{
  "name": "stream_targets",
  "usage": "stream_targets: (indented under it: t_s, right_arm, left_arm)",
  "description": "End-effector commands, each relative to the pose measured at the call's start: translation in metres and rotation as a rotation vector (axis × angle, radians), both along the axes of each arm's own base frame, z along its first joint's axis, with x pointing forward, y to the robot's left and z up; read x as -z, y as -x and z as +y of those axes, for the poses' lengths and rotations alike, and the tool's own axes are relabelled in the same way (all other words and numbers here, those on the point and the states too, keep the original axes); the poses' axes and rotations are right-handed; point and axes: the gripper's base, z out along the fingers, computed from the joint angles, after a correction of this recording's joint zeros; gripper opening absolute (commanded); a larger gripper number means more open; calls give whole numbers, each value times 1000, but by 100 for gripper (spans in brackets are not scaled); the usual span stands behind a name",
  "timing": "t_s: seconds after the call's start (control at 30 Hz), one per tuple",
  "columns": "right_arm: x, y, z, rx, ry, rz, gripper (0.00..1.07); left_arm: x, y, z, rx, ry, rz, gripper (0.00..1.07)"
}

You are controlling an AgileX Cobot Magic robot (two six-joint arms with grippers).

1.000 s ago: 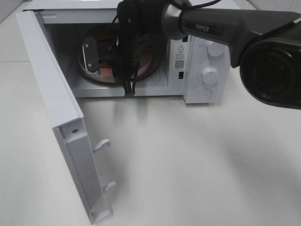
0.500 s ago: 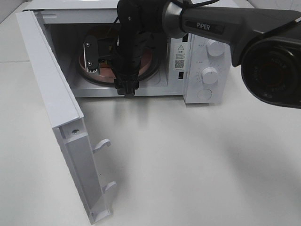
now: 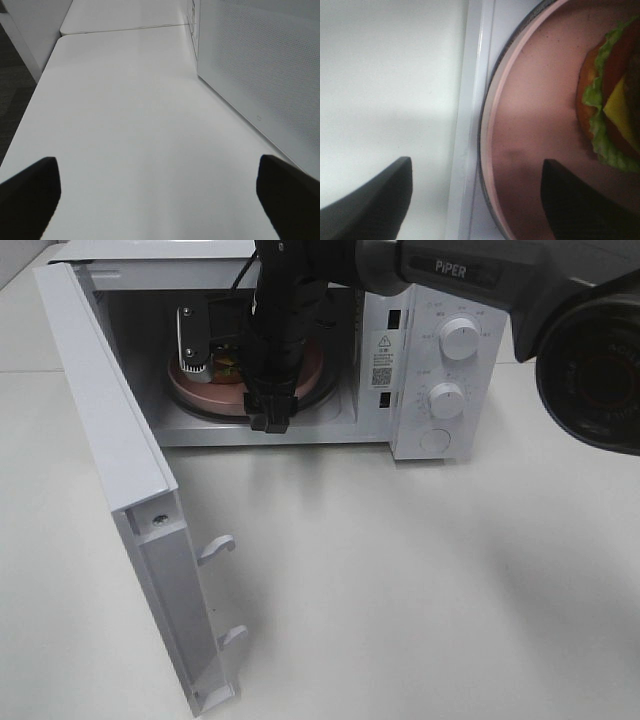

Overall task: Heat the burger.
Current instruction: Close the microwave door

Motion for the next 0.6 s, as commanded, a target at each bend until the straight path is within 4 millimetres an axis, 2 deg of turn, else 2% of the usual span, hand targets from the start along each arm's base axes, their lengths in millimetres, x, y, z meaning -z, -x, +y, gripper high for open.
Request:
stream_targets:
  t_s: [0.03, 0.6]
  right_arm:
    - [-9, 3, -3, 15, 3, 29, 73]
    - [-10, 9, -6, 14, 32, 90, 73]
  left_arm:
    - [0, 2, -1, 1, 9, -27, 101]
    - [0, 2, -1, 1, 9, -27, 101]
